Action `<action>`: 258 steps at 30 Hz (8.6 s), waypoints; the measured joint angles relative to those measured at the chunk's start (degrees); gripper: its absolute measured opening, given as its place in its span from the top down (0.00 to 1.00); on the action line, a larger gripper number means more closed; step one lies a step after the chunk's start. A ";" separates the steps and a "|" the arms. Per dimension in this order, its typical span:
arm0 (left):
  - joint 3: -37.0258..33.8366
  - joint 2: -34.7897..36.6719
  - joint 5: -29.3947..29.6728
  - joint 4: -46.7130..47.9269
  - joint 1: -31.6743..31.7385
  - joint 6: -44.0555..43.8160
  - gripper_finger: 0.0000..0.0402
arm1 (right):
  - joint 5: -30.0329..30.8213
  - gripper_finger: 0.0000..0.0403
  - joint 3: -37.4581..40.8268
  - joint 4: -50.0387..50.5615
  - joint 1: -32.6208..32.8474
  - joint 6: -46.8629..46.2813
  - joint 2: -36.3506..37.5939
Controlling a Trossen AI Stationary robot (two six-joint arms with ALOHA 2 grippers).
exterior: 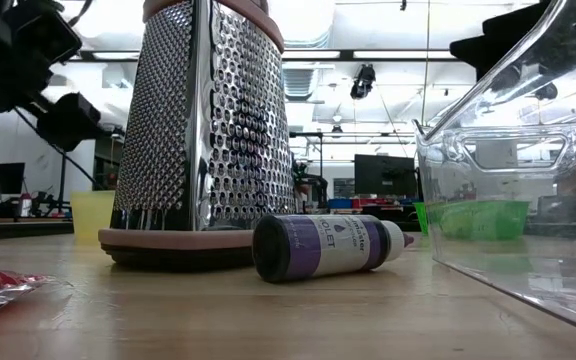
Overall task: Pick & Place Food Item
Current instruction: Put the black donut into the green bin
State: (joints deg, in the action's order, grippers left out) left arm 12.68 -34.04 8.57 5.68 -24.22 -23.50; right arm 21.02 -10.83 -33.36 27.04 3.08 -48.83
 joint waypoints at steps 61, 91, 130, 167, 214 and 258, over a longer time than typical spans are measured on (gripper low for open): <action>14.26 -44.43 -1.43 5.31 -14.04 -33.94 0.69 | 5.16 0.45 -0.11 1.46 2.34 0.56 0.06; 23.22 -35.92 35.61 26.30 -17.21 -25.59 1.00 | 7.97 0.45 -0.13 0.05 2.32 1.33 0.02; 23.74 -25.48 4.14 -39.69 22.51 52.91 1.00 | -16.89 0.45 -15.90 -4.16 -23.19 10.21 -7.88; 24.63 -48.40 -9.77 -69.99 29.04 49.81 1.00 | -17.16 0.45 -30.88 -9.01 -27.05 7.06 -27.89; 29.01 -53.50 -7.53 -69.67 29.45 47.90 1.00 | -14.09 0.45 -32.91 -10.99 -27.08 0.90 -32.52; 28.46 -50.33 -12.18 -62.09 29.36 48.55 0.87 | -11.74 0.98 -34.61 -6.69 -26.20 6.16 -33.36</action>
State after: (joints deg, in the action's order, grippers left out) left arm 41.14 -84.37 -3.62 -56.41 5.15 25.06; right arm 9.28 -45.44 -40.05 0.84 9.23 -82.19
